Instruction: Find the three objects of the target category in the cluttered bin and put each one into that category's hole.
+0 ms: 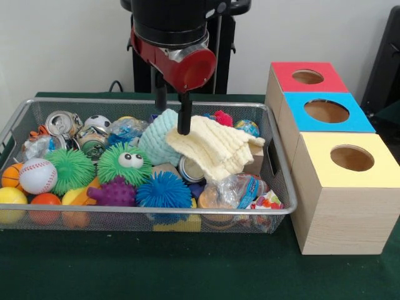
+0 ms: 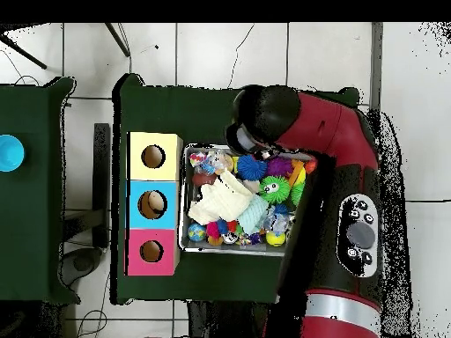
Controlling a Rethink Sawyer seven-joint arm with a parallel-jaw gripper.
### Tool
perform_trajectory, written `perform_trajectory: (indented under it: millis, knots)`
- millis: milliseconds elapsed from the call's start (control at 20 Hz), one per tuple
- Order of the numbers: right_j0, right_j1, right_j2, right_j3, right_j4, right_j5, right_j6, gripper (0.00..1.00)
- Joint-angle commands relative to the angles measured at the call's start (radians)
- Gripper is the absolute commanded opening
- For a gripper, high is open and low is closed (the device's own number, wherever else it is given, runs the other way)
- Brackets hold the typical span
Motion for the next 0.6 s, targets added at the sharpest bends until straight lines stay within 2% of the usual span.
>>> perform_trajectory:
  millis: [50,300,600]
  knots:
    - [0.009,-0.039,0.099,0.174,-0.067,-0.028,-0.195,1.00]
    - [0.085,-0.104,0.054,0.220,-0.088,-0.004,-0.110,1.00]
    - [0.101,-0.118,0.067,0.240,-0.080,-0.002,-0.075,1.00]
